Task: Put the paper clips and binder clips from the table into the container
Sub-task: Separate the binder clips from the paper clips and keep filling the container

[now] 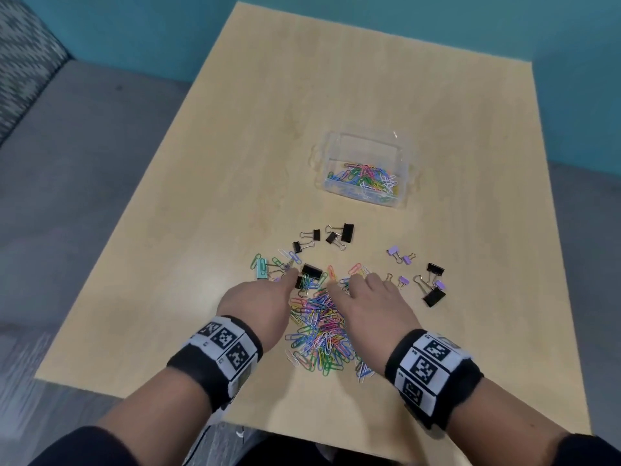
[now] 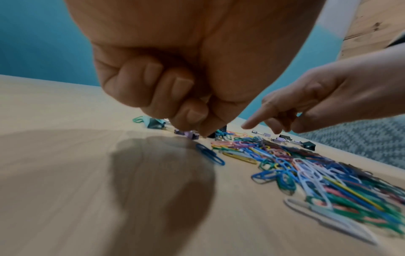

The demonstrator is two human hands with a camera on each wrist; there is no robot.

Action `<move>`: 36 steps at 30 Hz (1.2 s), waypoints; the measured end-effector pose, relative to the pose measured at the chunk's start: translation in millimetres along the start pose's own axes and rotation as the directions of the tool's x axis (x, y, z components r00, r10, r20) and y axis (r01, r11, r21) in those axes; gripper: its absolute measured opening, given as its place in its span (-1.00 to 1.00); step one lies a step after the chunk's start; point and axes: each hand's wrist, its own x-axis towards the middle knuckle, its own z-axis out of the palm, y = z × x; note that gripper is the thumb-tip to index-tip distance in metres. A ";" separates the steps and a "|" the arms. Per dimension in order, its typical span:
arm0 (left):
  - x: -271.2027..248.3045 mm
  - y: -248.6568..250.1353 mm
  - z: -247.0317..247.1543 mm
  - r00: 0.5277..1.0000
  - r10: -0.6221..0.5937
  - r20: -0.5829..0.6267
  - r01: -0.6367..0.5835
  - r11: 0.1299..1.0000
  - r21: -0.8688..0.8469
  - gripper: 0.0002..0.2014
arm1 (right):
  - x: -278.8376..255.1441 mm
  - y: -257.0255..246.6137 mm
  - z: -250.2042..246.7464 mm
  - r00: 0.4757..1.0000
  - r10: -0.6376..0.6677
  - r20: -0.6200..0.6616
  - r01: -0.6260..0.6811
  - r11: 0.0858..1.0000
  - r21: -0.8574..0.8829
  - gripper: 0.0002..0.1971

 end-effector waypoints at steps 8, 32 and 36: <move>20.6 0.0 -6.4 1.000 0.000 0.030 0.000 1.000 -0.010 -0.32 | 22.9 -8.1 -9.1 1.000 -0.001 0.003 0.001 1.000 0.025 -0.22; 30.7 6.1 -9.9 1.000 0.011 0.028 -0.007 0.992 -0.126 -0.38 | 29.4 -4.3 -10.8 1.000 0.004 0.027 -0.005 0.998 0.058 -0.42; 35.4 1.5 -13.9 0.998 -0.003 -0.063 -0.009 0.982 -0.187 -0.44 | 26.1 -6.5 -10.8 1.000 -0.015 0.025 0.014 0.999 0.050 -0.42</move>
